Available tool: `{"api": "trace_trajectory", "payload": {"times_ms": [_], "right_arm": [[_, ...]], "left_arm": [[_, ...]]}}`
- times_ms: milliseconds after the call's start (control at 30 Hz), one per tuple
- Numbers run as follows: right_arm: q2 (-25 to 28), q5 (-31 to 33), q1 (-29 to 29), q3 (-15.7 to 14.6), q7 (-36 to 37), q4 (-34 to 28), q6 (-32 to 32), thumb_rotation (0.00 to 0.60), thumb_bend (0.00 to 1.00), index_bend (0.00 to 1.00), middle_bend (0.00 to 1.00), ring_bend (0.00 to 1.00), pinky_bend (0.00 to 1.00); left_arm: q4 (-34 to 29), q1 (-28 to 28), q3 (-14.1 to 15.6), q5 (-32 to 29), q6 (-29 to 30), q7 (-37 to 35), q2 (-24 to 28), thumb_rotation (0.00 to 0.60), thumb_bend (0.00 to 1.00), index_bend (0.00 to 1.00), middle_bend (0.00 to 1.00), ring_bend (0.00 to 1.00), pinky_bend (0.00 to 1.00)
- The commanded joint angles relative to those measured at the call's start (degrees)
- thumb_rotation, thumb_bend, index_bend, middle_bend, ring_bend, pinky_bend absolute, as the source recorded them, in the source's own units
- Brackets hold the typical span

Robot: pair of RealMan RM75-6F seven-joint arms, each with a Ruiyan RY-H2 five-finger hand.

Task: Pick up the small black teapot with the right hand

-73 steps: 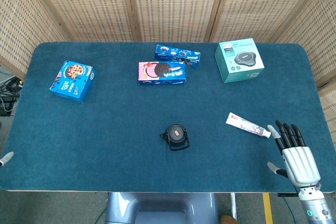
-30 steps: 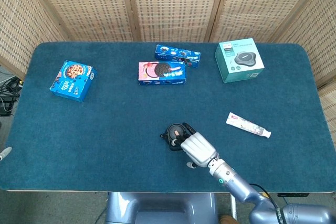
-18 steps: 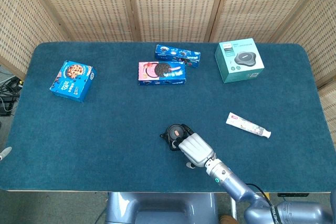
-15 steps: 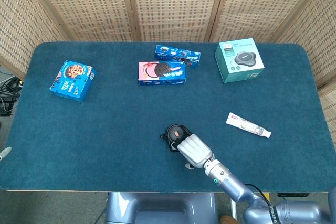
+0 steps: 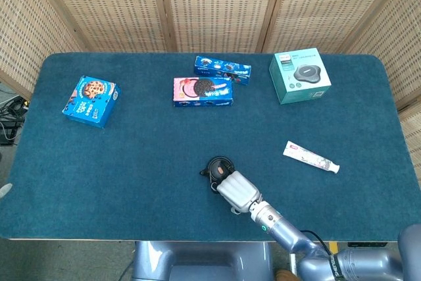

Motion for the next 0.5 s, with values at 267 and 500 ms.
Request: {"api": "trace_trajectory", "payload": {"times_ms": [267,500], "right_arm": [[-3.49,6.91,3.46,1.00,-5.45,2.82,0.56,0.600,0.00,0.46,0.51,0.49,0.00],[-4.74,9.55,4.94,1.06,-6.48,3.78,1.55,0.600,0.00,0.58,0.62,0.56,0.00]], "left_arm": [[0.70,0.32,-0.19,-0.07,0.22,-2.57,0.56,0.600,0.00,0.00,0.00,0.00,0.00],[1.19,0.44,-0.37,-0.36,0.15,-4.14,0.90,0.600,0.00,0.00,0.00,0.00,0.00]]}}
